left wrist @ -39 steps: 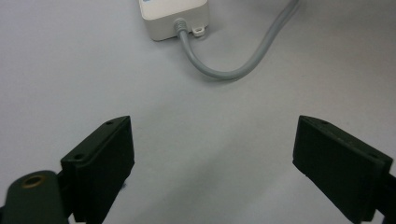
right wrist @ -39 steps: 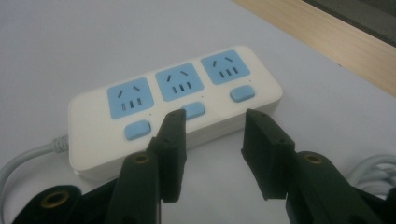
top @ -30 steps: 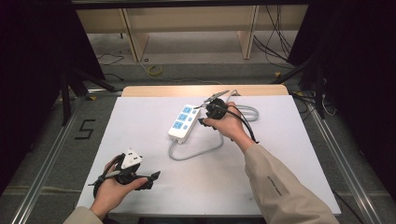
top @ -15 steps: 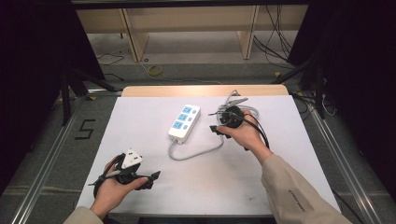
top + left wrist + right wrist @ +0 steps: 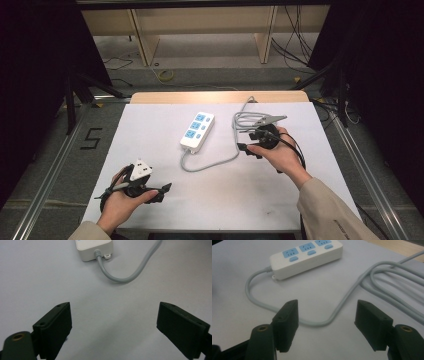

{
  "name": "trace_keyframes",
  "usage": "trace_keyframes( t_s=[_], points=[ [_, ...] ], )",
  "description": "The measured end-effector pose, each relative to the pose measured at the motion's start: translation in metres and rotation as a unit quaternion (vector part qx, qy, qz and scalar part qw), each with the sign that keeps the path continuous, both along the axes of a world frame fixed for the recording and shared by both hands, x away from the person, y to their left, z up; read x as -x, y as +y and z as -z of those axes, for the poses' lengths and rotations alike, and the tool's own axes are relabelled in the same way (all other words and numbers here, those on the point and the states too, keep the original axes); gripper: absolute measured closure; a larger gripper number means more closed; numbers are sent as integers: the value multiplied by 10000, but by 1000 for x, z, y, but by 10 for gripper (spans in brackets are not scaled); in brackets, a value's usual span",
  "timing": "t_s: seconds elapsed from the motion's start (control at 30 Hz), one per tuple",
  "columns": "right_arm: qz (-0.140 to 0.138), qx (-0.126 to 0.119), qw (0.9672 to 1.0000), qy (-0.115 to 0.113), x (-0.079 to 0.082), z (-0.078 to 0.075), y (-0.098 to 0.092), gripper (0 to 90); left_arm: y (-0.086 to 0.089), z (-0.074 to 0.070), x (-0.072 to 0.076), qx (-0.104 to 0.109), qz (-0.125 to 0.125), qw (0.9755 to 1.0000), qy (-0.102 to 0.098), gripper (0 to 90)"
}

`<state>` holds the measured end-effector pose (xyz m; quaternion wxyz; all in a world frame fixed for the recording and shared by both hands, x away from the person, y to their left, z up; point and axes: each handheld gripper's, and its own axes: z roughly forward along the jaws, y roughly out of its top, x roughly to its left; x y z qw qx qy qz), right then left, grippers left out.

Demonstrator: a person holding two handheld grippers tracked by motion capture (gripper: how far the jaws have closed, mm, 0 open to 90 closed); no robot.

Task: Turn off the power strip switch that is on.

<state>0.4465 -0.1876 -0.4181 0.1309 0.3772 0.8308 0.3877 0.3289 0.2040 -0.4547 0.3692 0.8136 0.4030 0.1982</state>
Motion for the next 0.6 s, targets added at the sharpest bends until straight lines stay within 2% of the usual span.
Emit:
trace_keyframes(
  t_s=[0.2, 0.37, 0.6],
  points=[
    [81, -103, 9999, -50, 21, 5, -22, 352, 0, 0, 0, 14, 13, 10000, -13, 122],
    [162, -94, 9998, -72, 38, 12, -41, 341, 0, 0, 0, 21, 14, 10000, -22, 121],
    [296, -227, 9993, -74, 68, 22, -67, 327, -1, 0, 1, 28, 48, 10000, -35, 119]
  ],
)
